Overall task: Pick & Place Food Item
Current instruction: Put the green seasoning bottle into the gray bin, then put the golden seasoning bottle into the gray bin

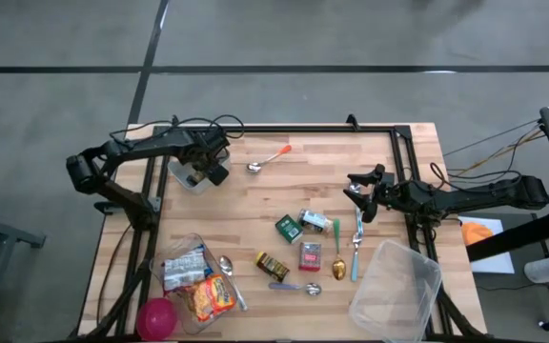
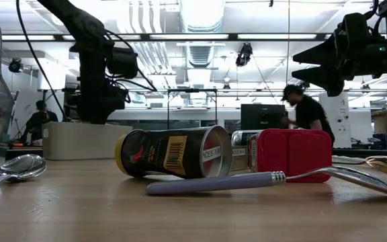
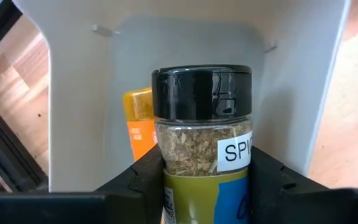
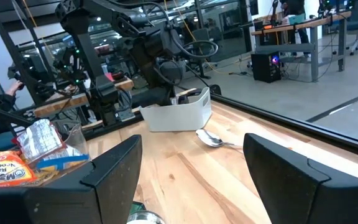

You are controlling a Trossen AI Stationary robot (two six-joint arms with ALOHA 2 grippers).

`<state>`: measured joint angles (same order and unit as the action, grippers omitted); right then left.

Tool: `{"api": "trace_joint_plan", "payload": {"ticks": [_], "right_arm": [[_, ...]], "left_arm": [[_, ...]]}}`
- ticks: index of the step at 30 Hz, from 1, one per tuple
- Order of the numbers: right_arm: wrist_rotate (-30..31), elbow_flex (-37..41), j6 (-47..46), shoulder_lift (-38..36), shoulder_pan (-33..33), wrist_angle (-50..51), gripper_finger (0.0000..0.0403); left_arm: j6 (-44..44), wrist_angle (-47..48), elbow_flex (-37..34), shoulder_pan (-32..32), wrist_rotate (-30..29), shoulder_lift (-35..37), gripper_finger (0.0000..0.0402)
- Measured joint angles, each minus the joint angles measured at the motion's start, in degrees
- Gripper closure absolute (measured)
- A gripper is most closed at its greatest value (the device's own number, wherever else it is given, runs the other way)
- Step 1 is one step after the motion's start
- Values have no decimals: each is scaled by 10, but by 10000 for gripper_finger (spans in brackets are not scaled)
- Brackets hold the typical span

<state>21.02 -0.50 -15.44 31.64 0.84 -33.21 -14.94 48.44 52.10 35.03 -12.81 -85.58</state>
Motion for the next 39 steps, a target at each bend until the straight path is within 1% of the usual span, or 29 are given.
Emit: {"api": "trace_joint_plan", "payload": {"ticks": [3, 10, 13, 16, 21, 28, 34, 39], "right_arm": [[0, 0, 0, 0, 0, 0, 126], [0, 0, 0, 0, 0, 0, 126], [0, 0, 0, 0, 0, 0, 126], [0, 0, 0, 0, 0, 0, 126], [0, 0, 0, 0, 0, 0, 126], [0, 0, 0, 0, 0, 0, 126], [0, 0, 0, 0, 0, 0, 126], [0, 0, 0, 0, 0, 0, 126]], "left_arm": [[0, -1, 0, 2, 9, 0, 210], [0, -4, 0, 5, 9, 0, 115], [0, -5, 0, 5, 9, 0, 89], [0, -4, 1, 5, 9, 0, 73], [0, -1, 3, 5, 9, 0, 65], [0, 16, 30, 4, 9, 15, 65], [0, 14, 50, -1, 9, 66, 65], [-12, -25, 50, -34, 9, 121, 65]]}}
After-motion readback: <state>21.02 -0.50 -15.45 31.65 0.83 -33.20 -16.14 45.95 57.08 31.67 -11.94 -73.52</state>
